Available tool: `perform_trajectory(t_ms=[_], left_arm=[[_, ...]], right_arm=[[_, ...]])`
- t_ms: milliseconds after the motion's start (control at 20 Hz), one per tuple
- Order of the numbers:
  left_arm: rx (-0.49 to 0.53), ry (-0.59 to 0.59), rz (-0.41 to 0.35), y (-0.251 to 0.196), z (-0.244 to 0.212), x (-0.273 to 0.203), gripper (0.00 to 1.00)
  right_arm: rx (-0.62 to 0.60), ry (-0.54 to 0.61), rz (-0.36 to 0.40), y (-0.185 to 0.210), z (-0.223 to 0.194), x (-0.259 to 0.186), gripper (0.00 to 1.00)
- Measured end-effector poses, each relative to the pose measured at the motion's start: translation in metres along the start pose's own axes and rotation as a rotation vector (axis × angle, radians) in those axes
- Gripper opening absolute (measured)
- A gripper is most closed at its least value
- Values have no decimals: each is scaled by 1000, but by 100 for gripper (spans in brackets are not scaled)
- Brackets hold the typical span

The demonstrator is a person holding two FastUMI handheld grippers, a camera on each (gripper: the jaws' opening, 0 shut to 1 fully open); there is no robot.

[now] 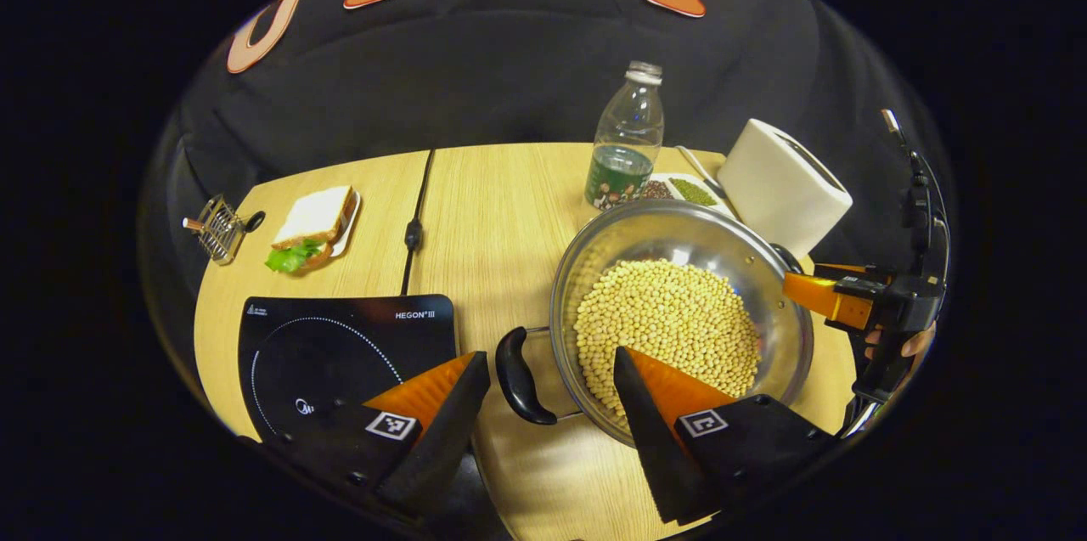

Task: First push the handle of the pot to place it horizontally, then grasp the pot with both hands and set it on the induction cooktop.

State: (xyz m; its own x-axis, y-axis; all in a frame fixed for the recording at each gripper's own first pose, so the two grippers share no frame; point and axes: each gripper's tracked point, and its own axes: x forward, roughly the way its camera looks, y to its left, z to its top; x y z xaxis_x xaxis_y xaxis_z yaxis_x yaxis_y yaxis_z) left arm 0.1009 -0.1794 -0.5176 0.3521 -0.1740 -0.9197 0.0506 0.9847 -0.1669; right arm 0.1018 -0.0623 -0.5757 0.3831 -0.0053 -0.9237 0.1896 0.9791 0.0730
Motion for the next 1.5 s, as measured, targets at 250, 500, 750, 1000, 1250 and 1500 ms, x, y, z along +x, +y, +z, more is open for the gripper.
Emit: perform_trajectory(t_ms=[250, 500, 750, 1000, 1250, 1500], left_arm=[[-32, 29, 35, -3, -16, 20, 94], [-58, 7, 87, 5, -17, 47, 96], [-130, -19, 78, -3, -22, 60, 87], [-113, -57, 138, 5, -21, 66, 82], [-94, -109, 139, 8, -16, 64, 74], [-54, -145, 158, 7, -18, 42, 73]], right_arm=[[-33, -4, -28, -2, -1, 14, 89], [-24, 22, -20, 2, -9, 26, 89], [2, 22, 8, 9, -10, 37, 88], [-34, 13, -37, 1, -13, 39, 72], [-10, 26, -40, 0, -21, 27, 62], [46, 45, -25, 1, -42, 9, 58]])
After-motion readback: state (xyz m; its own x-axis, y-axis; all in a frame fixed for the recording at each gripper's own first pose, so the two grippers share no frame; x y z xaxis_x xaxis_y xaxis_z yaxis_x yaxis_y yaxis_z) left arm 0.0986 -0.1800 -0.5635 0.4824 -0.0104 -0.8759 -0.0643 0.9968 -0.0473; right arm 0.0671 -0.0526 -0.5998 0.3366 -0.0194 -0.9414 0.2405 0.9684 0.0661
